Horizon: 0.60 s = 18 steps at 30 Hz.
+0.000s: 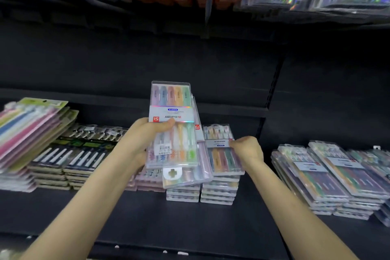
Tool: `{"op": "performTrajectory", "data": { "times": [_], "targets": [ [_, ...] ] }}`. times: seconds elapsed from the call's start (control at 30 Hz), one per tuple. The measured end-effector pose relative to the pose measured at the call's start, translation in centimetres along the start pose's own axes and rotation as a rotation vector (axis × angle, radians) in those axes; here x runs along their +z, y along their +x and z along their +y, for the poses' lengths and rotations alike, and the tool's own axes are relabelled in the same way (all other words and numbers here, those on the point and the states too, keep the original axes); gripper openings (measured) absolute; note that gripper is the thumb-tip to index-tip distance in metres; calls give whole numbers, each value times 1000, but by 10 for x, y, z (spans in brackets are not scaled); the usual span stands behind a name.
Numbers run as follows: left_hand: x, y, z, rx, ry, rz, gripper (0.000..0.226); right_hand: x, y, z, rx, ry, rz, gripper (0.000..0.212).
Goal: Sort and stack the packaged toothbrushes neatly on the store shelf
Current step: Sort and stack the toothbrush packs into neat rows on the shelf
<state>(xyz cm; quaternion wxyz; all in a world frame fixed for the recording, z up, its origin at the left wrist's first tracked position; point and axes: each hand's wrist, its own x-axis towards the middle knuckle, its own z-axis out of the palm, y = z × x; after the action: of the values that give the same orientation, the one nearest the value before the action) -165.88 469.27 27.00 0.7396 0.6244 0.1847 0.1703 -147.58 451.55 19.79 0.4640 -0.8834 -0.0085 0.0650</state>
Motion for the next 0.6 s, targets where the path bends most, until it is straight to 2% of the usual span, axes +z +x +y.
{"op": "performTrajectory", "data": {
  "times": [0.1, 0.13, 0.2, 0.23, 0.27, 0.33, 0.4, 0.5, 0.6],
  "targets": [
    [1, 2, -1, -3, 19, -9, 15, -6, -12, -2, -112, -323, 72, 20],
    [2, 3, -2, -1, 21, -12, 15, -10, -19, -2, -186, -329, 125, 18],
    [4, 4, -3, 8, 32, -14, 14, -19, -38, -8, -322, -56, 121, 26],
    [5, 3, -3, 8, 33, -17, 14, -25, -52, -11, -330, 161, 5, 32],
    [8, 3, -3, 3, 22, -19, 15, -31, -68, -16, -306, 327, -181, 40],
    [13, 1, -2, -21, -20, -22, 19, -40, -94, -17, -278, 369, -544, 49],
    [19, -1, -1, -30, -49, -18, 22, -45, -107, -14, -299, 358, -700, 41],
    [30, -6, -1, -20, -68, -25, 26, -52, -109, -5, -260, 499, -633, 20],
    [34, -10, 0, 9, -63, -26, 29, -64, -108, 5, -261, 539, -566, 15]
  ]
}}
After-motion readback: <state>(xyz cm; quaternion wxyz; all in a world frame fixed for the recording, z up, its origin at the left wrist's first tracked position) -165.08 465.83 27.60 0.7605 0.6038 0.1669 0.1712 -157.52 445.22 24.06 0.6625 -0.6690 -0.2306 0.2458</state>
